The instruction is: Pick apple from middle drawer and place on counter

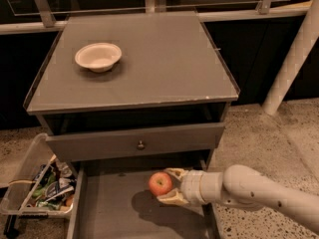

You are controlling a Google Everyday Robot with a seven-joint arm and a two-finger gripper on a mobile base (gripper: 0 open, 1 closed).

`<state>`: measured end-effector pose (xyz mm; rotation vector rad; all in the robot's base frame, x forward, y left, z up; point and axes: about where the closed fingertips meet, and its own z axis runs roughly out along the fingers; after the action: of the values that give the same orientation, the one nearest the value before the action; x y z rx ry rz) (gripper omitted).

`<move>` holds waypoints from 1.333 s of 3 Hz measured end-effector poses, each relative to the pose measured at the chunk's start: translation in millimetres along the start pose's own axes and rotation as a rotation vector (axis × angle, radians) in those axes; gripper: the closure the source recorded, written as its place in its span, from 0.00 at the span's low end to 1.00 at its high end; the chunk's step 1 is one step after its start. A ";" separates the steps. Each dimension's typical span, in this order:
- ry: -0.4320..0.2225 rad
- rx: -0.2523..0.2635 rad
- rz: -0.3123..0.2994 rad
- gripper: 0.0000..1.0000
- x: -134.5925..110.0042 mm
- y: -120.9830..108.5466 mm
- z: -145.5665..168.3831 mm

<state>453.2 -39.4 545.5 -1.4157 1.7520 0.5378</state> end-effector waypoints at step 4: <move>-0.041 0.092 -0.168 1.00 -117.3 -34.4 -104.5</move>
Offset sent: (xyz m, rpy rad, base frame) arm 0.0063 -0.0286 0.1927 -0.0335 -0.2212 -0.0052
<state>458.5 -55.9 705.4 -1.4601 1.5884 0.3883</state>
